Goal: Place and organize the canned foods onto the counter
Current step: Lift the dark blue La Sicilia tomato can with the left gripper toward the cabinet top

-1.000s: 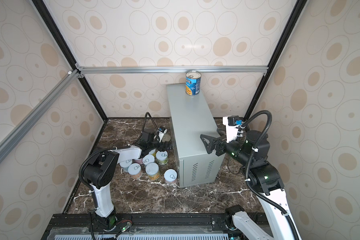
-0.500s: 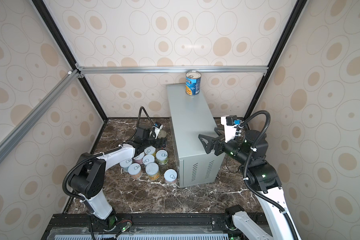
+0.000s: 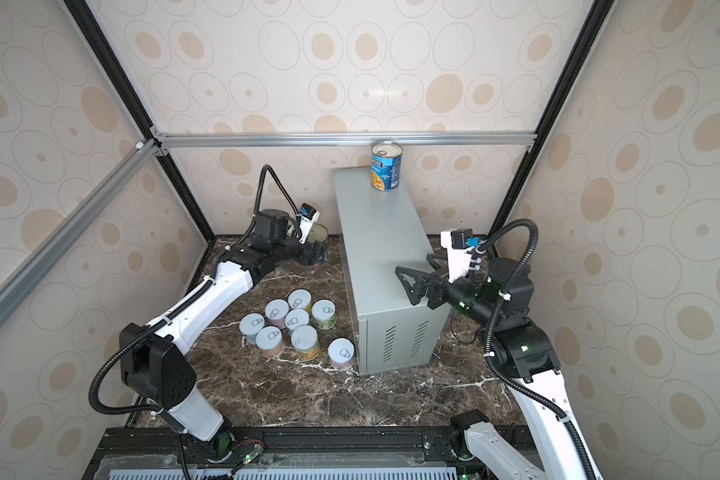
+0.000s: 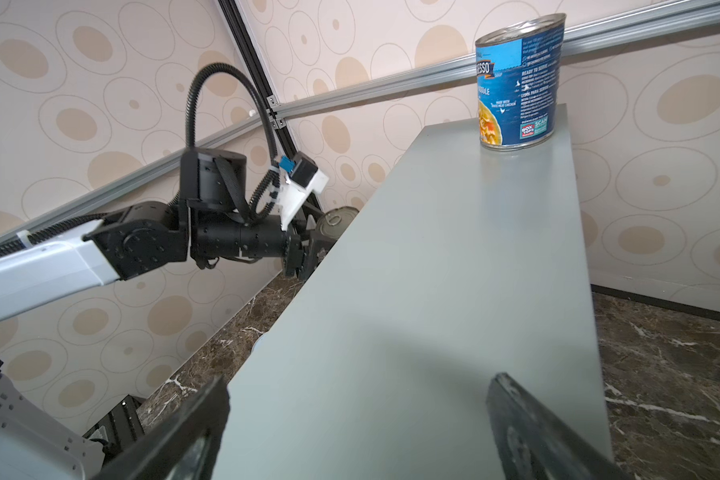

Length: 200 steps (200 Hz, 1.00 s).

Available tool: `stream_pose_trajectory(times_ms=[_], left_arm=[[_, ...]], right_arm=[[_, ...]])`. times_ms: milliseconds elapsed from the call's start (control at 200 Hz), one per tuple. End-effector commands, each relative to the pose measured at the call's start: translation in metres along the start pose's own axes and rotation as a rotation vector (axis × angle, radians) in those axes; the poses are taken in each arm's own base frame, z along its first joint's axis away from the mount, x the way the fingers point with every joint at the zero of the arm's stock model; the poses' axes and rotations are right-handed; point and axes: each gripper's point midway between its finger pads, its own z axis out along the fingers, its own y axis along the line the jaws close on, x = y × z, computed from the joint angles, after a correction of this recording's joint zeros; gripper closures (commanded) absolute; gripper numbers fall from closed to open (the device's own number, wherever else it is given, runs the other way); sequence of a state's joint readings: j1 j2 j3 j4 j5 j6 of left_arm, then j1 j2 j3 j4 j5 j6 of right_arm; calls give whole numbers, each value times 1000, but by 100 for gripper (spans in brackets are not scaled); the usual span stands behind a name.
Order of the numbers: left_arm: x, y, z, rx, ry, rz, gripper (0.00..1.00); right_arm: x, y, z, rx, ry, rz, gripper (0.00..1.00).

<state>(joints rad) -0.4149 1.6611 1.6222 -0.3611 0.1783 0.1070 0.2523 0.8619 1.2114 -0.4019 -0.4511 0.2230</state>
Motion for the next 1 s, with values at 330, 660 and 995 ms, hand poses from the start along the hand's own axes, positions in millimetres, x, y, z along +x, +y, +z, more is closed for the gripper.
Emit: stream_pose_trajectory(times_ms=[330, 660, 995], left_arm=[[-161, -7, -121, 71, -354, 137, 100], [-196, -28, -123, 233, -451, 97, 100], [-196, -46, -106, 338, -442, 26, 100]], right_arm=[[-14, -6, 1, 51, -17, 27, 0], [-25, -6, 6, 58, -28, 35, 0], [-23, -19, 18, 101, -9, 60, 0]])
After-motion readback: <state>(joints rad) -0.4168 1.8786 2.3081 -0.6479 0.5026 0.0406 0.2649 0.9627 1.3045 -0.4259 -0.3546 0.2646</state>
